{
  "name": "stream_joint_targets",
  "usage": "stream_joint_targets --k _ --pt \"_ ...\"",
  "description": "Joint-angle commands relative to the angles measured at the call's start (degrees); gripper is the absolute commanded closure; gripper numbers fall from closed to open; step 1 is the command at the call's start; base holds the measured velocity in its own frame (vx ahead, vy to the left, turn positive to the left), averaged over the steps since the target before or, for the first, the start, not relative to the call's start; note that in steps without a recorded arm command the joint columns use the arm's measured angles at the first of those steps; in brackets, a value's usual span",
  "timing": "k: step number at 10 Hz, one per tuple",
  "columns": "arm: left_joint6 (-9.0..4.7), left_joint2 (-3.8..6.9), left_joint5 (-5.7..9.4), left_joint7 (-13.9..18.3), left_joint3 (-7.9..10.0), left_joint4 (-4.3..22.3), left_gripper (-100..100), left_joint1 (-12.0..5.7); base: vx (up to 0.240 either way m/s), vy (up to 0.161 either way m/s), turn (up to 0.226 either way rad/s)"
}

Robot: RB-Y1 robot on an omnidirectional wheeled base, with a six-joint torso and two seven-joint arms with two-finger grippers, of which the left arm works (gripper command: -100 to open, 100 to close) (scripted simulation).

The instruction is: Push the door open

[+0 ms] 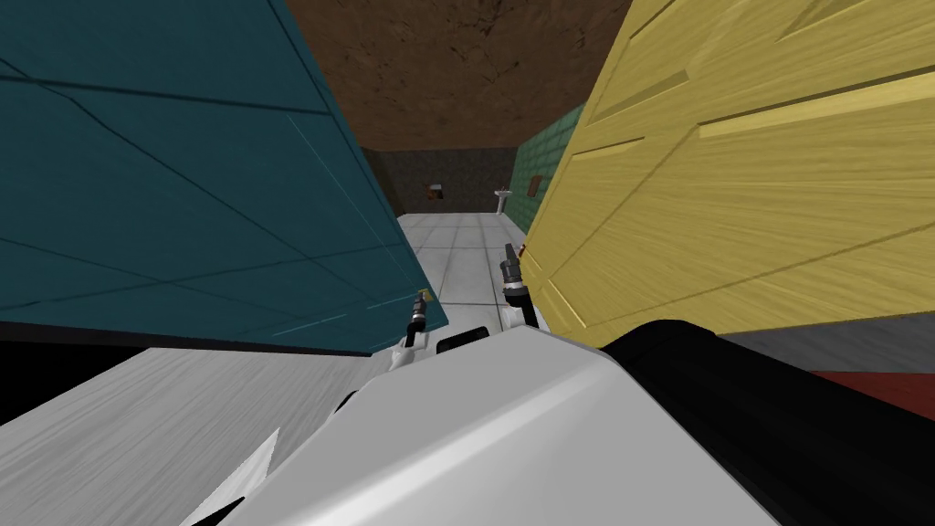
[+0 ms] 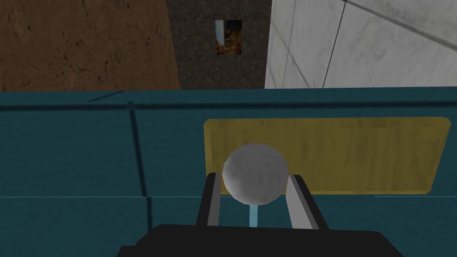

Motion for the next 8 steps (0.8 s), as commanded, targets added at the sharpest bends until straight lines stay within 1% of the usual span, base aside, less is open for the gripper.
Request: stream_joint_targets --k 1,2,3,5,8 --pt "-0.48 1.02 0.93 -0.47 1.76 0.34 100 0.01 0.162 -0.078 0.106" --pt "-0.48 1.02 0.93 -0.47 1.76 0.34 100 0.01 0.136 -0.050 0.064" --pt "0.70 0.72 0.98 -0.53 1.69 -1.31 -100 0.75 -0.055 -0.091 0.093" --pt "0.65 0.52 1.22 -0.67 1.99 -1.49 -100 0.93 -0.186 -0.110 0.073" --pt "0.56 0.01 1.68 -0.95 2.56 -1.81 -100 1.28 -0.230 -0.116 0.075"
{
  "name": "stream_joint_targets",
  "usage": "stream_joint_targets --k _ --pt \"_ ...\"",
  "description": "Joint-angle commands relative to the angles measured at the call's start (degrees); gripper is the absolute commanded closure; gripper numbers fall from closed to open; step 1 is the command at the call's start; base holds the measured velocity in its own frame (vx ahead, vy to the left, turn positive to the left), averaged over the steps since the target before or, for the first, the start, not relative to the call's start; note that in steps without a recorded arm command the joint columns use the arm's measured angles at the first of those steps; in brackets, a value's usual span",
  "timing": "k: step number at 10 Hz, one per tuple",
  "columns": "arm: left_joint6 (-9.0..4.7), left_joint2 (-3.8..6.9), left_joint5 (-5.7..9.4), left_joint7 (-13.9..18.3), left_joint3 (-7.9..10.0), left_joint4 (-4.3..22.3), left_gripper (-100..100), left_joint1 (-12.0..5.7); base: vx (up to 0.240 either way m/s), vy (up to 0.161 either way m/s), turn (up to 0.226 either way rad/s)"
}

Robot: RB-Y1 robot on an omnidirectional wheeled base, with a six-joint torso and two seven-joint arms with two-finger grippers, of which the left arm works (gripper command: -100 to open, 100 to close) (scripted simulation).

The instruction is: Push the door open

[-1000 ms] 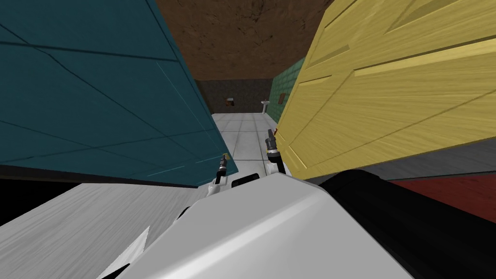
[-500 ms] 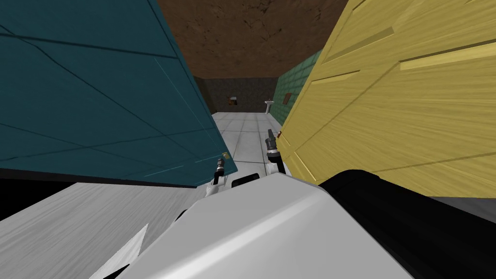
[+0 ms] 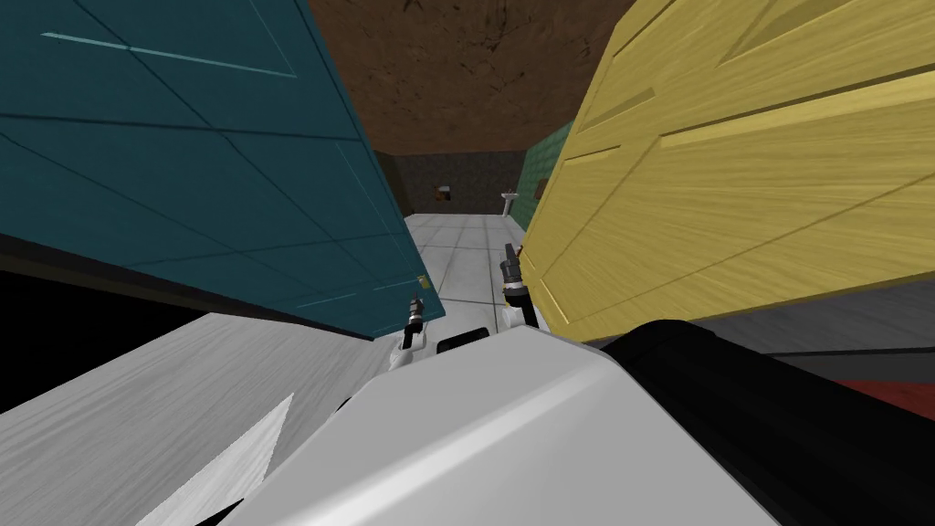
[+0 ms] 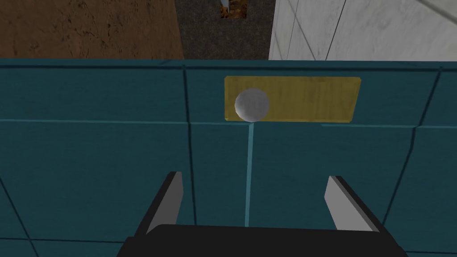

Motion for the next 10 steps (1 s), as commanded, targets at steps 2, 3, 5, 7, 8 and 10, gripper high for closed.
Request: stream_joint_targets --k 2,3,5,7,8,10 --pt "-0.26 0.05 0.08 -0.12 0.14 0.09 -100 0.12 -0.024 -0.035 -0.007" --pt "-0.35 0.08 0.10 -0.16 0.19 0.12 -100 0.15 0.170 -0.022 -0.018" --pt "-0.80 0.13 0.20 -0.34 0.42 0.26 -100 0.29 0.215 0.007 -0.027" --pt "-1.28 0.09 0.32 -0.54 0.67 0.40 -100 0.43 0.222 0.022 -0.033" --pt "-1.57 0.01 0.39 -0.66 0.82 0.50 -100 0.53 0.231 0.020 -0.035" --pt "-1.55 0.02 0.39 -0.64 0.83 0.47 -100 0.53 0.150 -0.001 -0.006"
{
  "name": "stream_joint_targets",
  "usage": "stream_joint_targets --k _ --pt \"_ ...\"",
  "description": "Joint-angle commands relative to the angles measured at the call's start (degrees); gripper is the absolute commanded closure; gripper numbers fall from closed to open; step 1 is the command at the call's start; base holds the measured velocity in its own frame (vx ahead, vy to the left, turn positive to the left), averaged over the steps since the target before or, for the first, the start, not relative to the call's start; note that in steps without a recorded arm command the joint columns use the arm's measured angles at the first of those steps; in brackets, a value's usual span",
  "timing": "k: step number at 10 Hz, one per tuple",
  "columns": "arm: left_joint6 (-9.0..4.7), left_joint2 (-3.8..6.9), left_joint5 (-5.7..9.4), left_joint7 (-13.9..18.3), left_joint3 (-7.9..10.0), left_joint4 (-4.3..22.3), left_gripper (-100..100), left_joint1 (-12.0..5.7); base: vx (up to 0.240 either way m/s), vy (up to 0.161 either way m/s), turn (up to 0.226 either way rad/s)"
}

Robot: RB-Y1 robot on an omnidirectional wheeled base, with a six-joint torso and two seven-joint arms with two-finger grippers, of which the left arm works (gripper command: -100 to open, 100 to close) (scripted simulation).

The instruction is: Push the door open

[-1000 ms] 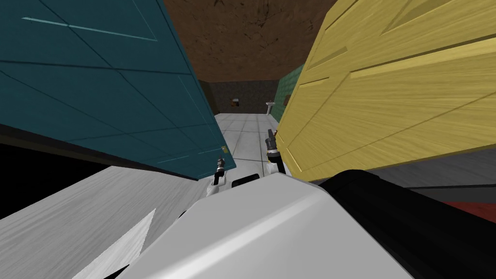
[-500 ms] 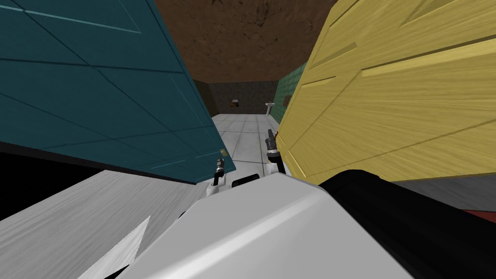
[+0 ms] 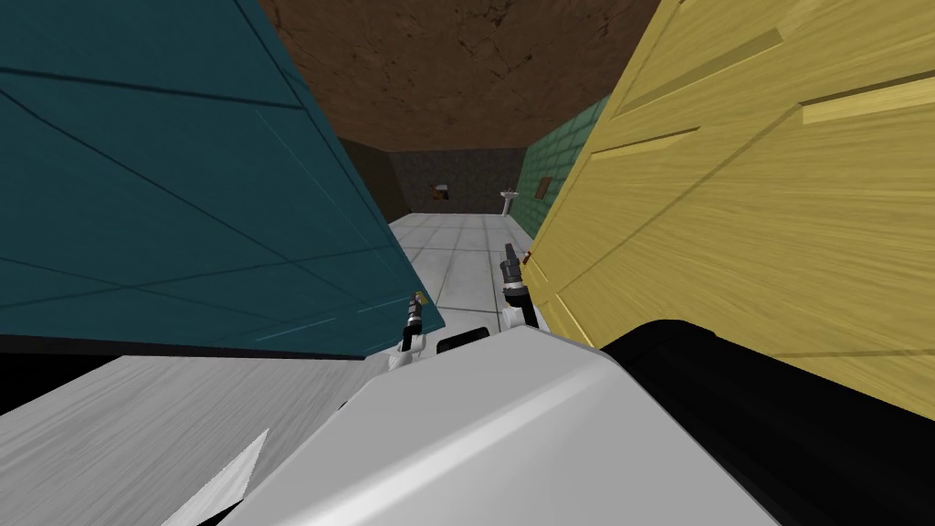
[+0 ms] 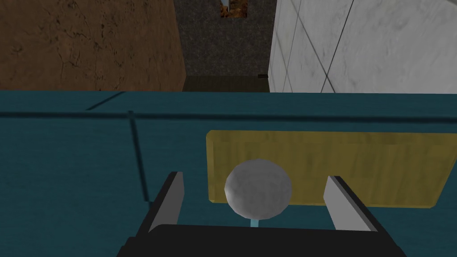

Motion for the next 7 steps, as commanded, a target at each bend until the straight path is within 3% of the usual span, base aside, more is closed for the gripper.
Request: stream_joint_targets --k 1,6,7 --pt "0.13 0.05 0.01 0.02 0.02 -0.01 100 -0.05 -0.018 -0.001 -0.007" --pt "0.13 0.05 0.01 0.02 0.02 -0.01 100 -0.05 -0.015 0.001 -0.003" --pt "0.29 0.27 0.42 -0.30 0.75 0.19 100 0.03 0.091 -0.033 0.037"
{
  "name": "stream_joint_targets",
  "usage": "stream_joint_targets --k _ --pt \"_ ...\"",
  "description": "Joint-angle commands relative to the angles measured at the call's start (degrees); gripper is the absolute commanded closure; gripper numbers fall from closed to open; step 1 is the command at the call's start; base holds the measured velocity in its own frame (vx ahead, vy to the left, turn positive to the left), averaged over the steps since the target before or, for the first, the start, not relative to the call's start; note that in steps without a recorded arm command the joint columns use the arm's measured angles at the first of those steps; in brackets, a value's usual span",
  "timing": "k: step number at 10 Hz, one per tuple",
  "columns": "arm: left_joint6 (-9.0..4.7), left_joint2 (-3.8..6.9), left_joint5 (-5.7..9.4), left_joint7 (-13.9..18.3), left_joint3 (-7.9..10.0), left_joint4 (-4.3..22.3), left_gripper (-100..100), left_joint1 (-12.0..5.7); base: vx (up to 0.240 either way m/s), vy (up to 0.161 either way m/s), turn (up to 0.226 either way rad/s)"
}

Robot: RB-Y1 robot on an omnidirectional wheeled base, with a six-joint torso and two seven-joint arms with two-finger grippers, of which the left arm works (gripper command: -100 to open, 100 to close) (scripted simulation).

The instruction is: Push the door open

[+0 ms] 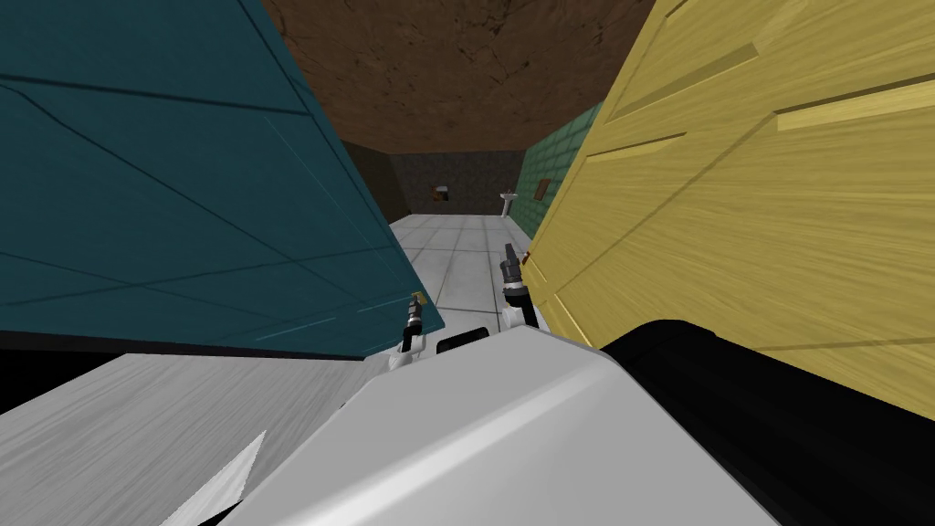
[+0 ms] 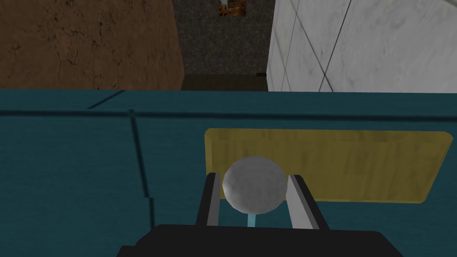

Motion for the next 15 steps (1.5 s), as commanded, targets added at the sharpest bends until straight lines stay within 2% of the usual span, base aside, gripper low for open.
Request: stream_joint_targets --k 1,8,10,11,12,15 --pt "-0.19 0.40 0.37 -0.17 0.66 0.06 100 -0.23 0.148 -0.045 0.035" --pt "-0.10 1.20 2.38 -1.44 4.15 0.43 100 -0.27 0.184 -0.039 0.043" --pt "-0.10 1.20 2.38 -1.44 4.15 1.33 100 -0.27 0.091 -0.010 0.002" --pt "-0.10 1.20 2.38 -1.44 4.15 0.43 100 -0.27 0.000 0.013 -0.010" --pt "-0.07 1.41 3.07 -1.87 5.33 0.56 100 -0.29 0.116 -0.033 0.048" --pt "-0.05 1.57 3.61 -2.21 6.25 0.66 100 -0.30 0.160 -0.039 0.057"
